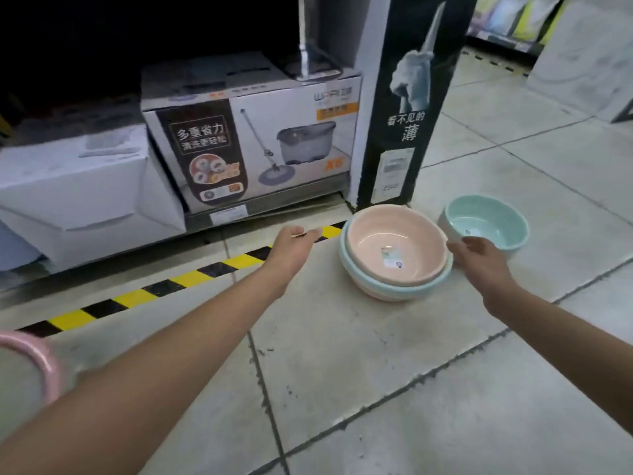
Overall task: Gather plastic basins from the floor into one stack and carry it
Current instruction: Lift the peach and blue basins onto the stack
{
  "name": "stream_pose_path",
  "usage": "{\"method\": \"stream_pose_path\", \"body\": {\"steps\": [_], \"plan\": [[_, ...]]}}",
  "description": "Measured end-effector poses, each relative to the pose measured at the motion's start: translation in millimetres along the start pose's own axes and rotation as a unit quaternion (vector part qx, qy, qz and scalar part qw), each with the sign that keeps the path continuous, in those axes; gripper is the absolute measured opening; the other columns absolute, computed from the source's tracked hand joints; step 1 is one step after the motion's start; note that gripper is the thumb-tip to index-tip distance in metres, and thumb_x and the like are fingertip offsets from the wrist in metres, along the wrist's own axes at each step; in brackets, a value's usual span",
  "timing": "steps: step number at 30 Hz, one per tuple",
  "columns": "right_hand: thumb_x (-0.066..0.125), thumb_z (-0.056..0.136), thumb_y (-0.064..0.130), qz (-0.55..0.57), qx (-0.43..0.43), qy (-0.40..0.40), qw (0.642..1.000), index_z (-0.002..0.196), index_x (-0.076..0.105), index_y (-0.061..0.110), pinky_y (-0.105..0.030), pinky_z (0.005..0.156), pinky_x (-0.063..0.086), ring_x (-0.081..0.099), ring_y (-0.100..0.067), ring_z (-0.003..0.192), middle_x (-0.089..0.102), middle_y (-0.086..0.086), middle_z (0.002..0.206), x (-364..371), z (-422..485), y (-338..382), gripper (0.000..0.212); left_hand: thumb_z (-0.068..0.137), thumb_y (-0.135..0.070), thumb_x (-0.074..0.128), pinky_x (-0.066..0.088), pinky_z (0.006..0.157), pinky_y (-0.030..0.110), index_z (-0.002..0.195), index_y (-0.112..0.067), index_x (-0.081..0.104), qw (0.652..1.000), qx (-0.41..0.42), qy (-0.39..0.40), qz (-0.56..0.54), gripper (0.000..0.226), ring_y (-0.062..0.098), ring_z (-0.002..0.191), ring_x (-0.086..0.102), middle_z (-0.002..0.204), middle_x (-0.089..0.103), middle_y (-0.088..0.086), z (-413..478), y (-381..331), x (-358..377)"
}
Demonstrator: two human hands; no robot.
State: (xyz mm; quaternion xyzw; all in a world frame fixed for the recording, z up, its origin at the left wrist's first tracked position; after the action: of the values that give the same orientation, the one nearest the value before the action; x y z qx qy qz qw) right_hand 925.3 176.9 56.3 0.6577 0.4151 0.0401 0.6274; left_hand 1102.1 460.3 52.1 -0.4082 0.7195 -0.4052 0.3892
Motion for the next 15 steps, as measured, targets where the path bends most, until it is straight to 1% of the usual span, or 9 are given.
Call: {"method": "stream_pose_path", "body": {"steps": [1, 2, 3, 6, 8, 10, 12, 14, 15], "plan": [[0.066, 0.089, 0.04, -0.002, 0.015, -0.002, 1.0, 0.142, 0.049, 0.013, -0.04, 0.101, 0.044, 0.056, -0.027, 0.119, 0.059, -0.004, 0.132, -10, 16, -11, 0.061, 0.084, -0.051, 0.066, 0.048, 0.09, 0.032, 0.126, -0.018, 0.056, 1.0, -0.005, 0.004, 0.01, 0.054, 0.017, 0.093, 0.054, 0.112, 0.059, 0.002, 12, 0, 21], [0.066, 0.087, 0.042, -0.006, 0.029, -0.002, 1.0, 0.142, 0.048, 0.015, -0.039, 0.096, 0.045, 0.057, -0.027, 0.117, 0.059, -0.002, 0.129, -18, 31, -22, 0.064, 0.085, -0.05, 0.065, 0.045, 0.084, 0.03, 0.127, -0.018, 0.055, 1.0, -0.009, 0.011, 0.027, 0.054, 0.017, 0.091, 0.052, 0.115, 0.059, 0.002, 23, 0, 41], [0.066, 0.085, 0.045, -0.011, 0.041, -0.004, 0.999, 0.142, 0.048, 0.017, -0.039, 0.093, 0.046, 0.059, -0.027, 0.115, 0.059, -0.002, 0.13, -25, 47, -33, 0.066, 0.086, -0.049, 0.065, 0.041, 0.082, 0.029, 0.129, -0.018, 0.053, 0.999, -0.009, 0.019, 0.042, 0.055, 0.017, 0.095, 0.052, 0.119, 0.058, 0.002, 35, 0, 61], [0.067, 0.08, 0.051, -0.001, 0.062, 0.001, 0.998, 0.139, 0.051, 0.019, -0.042, 0.092, 0.051, 0.06, -0.026, 0.107, 0.06, -0.004, 0.132, -33, 87, -61, 0.069, 0.085, -0.046, 0.068, 0.039, 0.092, 0.029, 0.14, -0.017, 0.043, 0.998, -0.008, 0.011, 0.063, 0.067, 0.023, 0.118, 0.052, 0.134, 0.052, 0.003, 71, 2, 102], [0.07, 0.076, 0.053, 0.026, 0.084, 0.031, 0.996, 0.134, 0.056, 0.017, -0.041, 0.086, 0.051, 0.06, -0.023, 0.103, 0.062, -0.006, 0.128, -23, 106, -78, 0.07, 0.084, -0.043, 0.07, 0.038, 0.094, 0.03, 0.144, -0.013, 0.038, 0.998, -0.028, 0.003, 0.056, 0.075, 0.025, 0.124, 0.051, 0.137, 0.051, 0.006, 92, 11, 120], [0.073, 0.075, 0.055, 0.052, 0.114, 0.064, 0.99, 0.13, 0.058, 0.016, -0.04, 0.084, 0.054, 0.06, -0.024, 0.11, 0.062, -0.007, 0.126, -5, 120, -96, 0.069, 0.075, -0.042, 0.075, 0.043, 0.097, 0.031, 0.14, -0.012, 0.041, 0.997, -0.059, 0.001, 0.055, 0.079, 0.027, 0.119, 0.056, 0.132, 0.055, 0.005, 108, 25, 133], [0.073, 0.08, 0.053, 0.069, 0.133, 0.093, 0.984, 0.129, 0.058, 0.018, -0.043, 0.087, 0.056, 0.061, -0.025, 0.113, 0.064, -0.005, 0.123, 18, 125, -106, 0.061, 0.066, -0.035, 0.073, 0.051, 0.097, 0.043, 0.13, -0.015, 0.047, 0.995, -0.081, 0.012, 0.061, 0.072, 0.03, 0.11, 0.061, 0.124, 0.062, 0.008, 123, 45, 142], [0.073, 0.083, 0.044, 0.095, 0.144, 0.119, 0.978, 0.127, 0.057, 0.024, -0.045, 0.086, 0.057, 0.063, -0.022, 0.107, 0.066, 0.001, 0.117, 41, 124, -108, 0.051, 0.062, -0.026, 0.064, 0.053, 0.093, 0.05, 0.129, -0.018, 0.046, 0.995, -0.082, 0.019, 0.06, 0.07, 0.032, 0.106, 0.062, 0.118, 0.064, 0.01, 132, 61, 147], [0.072, 0.085, 0.035, 0.111, 0.146, 0.12, 0.976, 0.124, 0.057, 0.027, -0.045, 0.084, 0.057, 0.065, -0.022, 0.102, 0.068, 0.002, 0.112, 52, 123, -107, 0.043, 0.06, -0.023, 0.059, 0.054, 0.092, 0.051, 0.13, -0.019, 0.045, 0.995, -0.083, 0.017, 0.058, 0.071, 0.032, 0.106, 0.062, 0.117, 0.064, 0.01, 134, 65, 148]]}}
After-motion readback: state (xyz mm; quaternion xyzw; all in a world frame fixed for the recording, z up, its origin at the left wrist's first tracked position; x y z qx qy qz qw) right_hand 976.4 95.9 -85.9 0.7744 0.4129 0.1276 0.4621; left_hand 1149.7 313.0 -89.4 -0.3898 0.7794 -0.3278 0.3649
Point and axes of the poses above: each hand's wrist, its own z-axis towards the middle knuckle, its own x-axis out of the palm, y = z × x, the point moved 5 cm from there along z, towards the middle knuckle
